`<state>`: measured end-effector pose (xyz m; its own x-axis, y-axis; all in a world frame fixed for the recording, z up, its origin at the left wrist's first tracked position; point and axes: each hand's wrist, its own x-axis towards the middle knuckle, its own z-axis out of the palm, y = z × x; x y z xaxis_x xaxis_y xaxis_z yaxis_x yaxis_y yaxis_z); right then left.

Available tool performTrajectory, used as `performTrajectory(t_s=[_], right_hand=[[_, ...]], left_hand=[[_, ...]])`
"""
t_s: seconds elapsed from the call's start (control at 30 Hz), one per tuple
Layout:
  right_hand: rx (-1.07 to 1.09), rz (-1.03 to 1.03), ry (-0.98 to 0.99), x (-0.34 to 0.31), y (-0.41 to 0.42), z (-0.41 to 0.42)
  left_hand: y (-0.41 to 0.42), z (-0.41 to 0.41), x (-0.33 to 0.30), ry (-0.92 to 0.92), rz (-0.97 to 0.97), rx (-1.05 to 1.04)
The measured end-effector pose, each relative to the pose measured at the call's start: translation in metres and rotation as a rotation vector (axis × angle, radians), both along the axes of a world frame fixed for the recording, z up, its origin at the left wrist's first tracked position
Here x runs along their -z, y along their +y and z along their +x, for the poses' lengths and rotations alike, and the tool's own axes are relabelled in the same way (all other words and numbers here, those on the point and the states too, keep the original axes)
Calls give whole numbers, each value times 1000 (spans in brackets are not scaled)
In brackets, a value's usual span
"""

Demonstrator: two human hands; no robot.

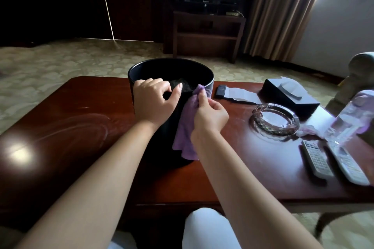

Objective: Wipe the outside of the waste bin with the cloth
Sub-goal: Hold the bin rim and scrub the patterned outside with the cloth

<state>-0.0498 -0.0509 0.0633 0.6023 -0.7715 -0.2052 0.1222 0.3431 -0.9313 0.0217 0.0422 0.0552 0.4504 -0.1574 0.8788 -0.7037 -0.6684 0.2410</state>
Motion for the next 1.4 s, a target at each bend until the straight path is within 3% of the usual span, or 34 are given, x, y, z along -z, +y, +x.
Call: performTrajectory(t_s=[0.23,0.5,0.8,0.93,1.0,1.07,1.27,1.4], right_hand=[[-64,159,375,93,5,-14],[-2,-38,44,35,-8,-1],[-101,203,428,108,-6,-11],[-2,-91,190,86,-4,-4],[18,-113,90,78,-1,-4],[35,-87,131,85,-1,-2],[-135,55,560,137,-8,-11],[-33,-72,327,128,-4,-10]], left_hand=[[1,0,0,-16,-19,10],[-2,1,2,-19,-18,-21],[-1,2,2,-39,-27,-8],[-2,2,4,-44,-31,-16],[-2,2,4,-41,-26,-24],[-2,3,4,-50,-21,-20],[-2,2,3,-74,-23,4],[1,1,4,-84,10,1]])
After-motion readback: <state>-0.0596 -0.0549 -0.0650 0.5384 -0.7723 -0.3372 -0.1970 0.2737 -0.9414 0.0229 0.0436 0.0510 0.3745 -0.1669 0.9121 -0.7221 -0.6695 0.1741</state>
